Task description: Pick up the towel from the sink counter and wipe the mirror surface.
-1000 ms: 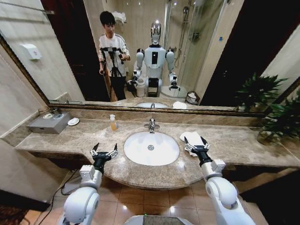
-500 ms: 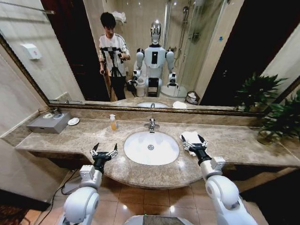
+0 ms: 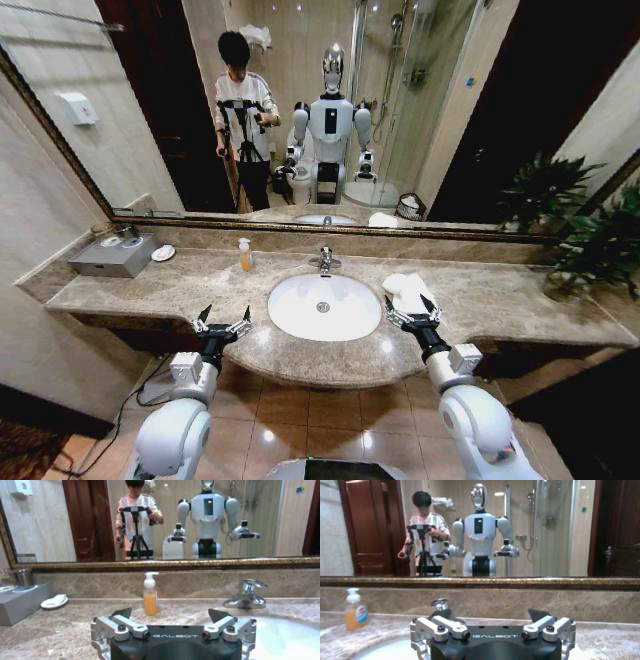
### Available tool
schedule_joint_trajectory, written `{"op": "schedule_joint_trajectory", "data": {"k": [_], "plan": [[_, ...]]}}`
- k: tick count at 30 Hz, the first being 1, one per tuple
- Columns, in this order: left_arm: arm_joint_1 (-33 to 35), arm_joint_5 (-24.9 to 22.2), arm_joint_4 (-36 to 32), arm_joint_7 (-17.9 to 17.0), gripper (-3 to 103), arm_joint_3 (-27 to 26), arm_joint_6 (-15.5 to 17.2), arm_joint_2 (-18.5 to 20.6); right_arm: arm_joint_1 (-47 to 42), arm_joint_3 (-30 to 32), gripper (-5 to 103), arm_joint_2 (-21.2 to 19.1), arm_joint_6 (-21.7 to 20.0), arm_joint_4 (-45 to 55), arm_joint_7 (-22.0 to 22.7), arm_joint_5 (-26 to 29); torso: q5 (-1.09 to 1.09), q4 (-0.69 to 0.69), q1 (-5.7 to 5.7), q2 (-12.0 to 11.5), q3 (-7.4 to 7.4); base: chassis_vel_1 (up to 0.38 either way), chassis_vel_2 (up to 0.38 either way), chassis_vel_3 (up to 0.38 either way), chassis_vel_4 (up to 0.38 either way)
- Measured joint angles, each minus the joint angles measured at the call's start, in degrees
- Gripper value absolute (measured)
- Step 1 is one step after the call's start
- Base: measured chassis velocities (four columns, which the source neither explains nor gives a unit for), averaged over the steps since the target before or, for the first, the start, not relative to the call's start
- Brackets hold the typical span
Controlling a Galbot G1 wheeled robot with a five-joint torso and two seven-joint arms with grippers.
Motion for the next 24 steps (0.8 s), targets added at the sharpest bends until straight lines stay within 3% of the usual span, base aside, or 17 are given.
{"op": "schedule_joint_trajectory", "data": {"k": [24], "plan": [[0.0, 0.0, 0.0, 0.0, 100, 0.0, 0.0, 0.0, -4.8, -0.9, 100, -2.0, -0.3, 4.2, 1.0, 1.1, 0.02, 0.01, -0.01, 0.0, 0.00, 0.156, -0.159, -0.162, 0.160]]}}
